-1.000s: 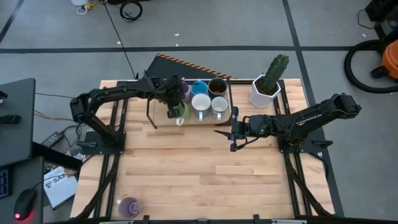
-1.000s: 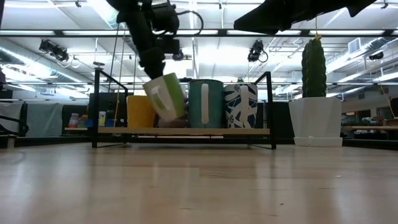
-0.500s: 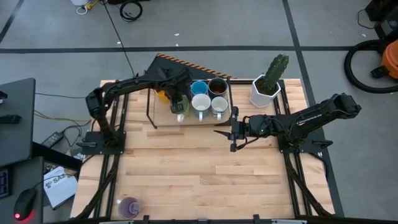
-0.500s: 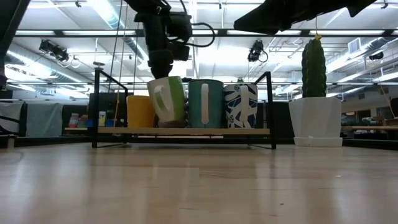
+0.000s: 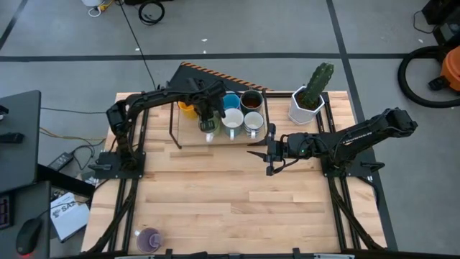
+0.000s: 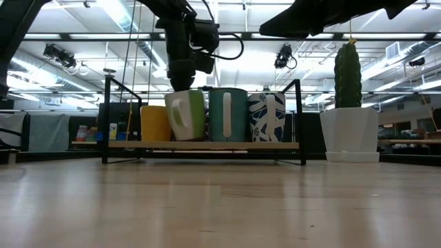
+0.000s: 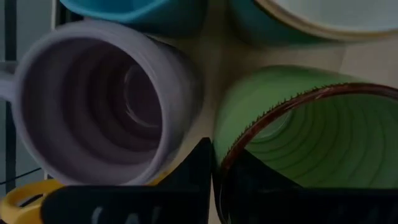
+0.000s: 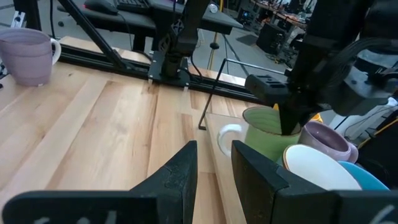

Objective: Place coffee mugs
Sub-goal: Put the light green mug on the shelf, then put the purple mug on the shelf

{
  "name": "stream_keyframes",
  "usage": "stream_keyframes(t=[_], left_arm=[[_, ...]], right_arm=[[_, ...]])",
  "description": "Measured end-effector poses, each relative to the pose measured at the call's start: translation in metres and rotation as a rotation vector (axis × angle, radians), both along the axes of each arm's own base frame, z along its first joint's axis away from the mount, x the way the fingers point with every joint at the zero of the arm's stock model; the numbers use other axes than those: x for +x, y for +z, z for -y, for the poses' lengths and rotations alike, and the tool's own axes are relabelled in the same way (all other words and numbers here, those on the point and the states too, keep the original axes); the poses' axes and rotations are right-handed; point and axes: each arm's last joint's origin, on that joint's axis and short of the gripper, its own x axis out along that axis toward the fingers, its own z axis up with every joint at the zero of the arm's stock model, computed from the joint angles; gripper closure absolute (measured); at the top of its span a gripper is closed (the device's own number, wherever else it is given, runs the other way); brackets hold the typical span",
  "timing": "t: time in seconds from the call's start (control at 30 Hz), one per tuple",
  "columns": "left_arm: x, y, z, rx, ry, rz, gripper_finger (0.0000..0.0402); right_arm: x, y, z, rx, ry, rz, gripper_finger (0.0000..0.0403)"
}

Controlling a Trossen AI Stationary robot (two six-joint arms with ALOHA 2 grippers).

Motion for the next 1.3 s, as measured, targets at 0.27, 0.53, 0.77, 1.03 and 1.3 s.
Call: stream_keyframes(t=[0.27,0.53,0.77,1.03,1.3], left_arm=[[0.003,0.001,0.002,0.028,0.0,0.007,0.0334],[0.004,0.001,0.005,0.058,0.01,-0.008,0.0287],[0.004,0.009,0.01,0.119,-0.002,-0.016,0.0279],[0.01,0.04,0.024,0.13,-0.044,0.023,0.0279],[0.007,0.065,0.076,-0.184,-0.141,0.004,0.0279]], right_arm=[[0.0,0.0,0.0,-0.002,0.0,0.0,0.0298],[0.0,0.0,0.0,-0.002,0.0,0.0,0.0298],[0.0,0.0,0.0,-0.006,0.001,-0.001,0.0298],[0.0,0.0,0.0,-0.022,0.005,-0.004,0.0298],[0.001,0.002,0.0,-0.084,0.019,0.01,0.0298]])
